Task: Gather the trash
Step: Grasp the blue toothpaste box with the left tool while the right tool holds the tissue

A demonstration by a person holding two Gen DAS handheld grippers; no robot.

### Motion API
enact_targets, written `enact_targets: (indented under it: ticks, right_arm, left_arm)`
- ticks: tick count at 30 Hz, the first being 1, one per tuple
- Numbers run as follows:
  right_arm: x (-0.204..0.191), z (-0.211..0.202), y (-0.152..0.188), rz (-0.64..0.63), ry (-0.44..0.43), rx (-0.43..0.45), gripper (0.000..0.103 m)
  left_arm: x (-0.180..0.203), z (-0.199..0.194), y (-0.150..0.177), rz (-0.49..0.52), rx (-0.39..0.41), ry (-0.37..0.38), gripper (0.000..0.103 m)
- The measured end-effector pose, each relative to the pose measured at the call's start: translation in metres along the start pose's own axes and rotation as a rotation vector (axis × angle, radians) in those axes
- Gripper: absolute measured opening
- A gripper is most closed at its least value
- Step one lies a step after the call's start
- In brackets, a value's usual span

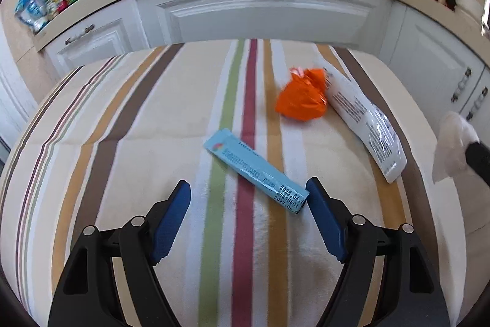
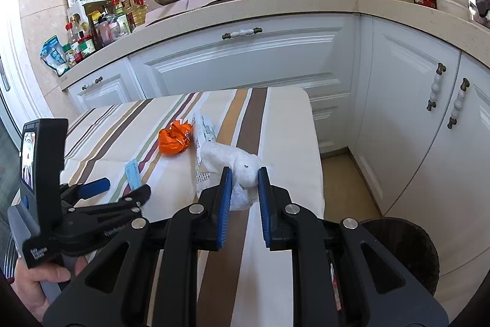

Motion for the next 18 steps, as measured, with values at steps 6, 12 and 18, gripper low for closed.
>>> enact_targets:
  ticks: [6, 12, 18]
  right_arm:
    - [0.0, -0.001, 0.001, 0.003, -0.008, 0.0, 0.017]
    - [-0.004, -0.002, 0.002, -0.001, -0.015, -0.001, 0.017]
    - [-0.007, -0.001, 0.004, -0.004, -0.022, -0.002, 0.017]
  left_arm:
    - [-0.008, -0.001, 0.004, 0.015, -0.014, 0.016, 0.047]
    - [-0.018, -0.005, 0.007, 0.003, -0.009, 0.053, 0.023]
    - [-0.025, -0.006, 0.009, -0.01, -0.007, 0.07, 0.009]
Point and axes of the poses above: each gripper's, at about its wrist camera, not at the fingertips, and z roughly the way its jaws point, x to its right, y to its underside, the point moved 6 cm from there along z, roughly the way its jaws point, and after that the axes turned 1 degree about -x, right-handed, at the moved point
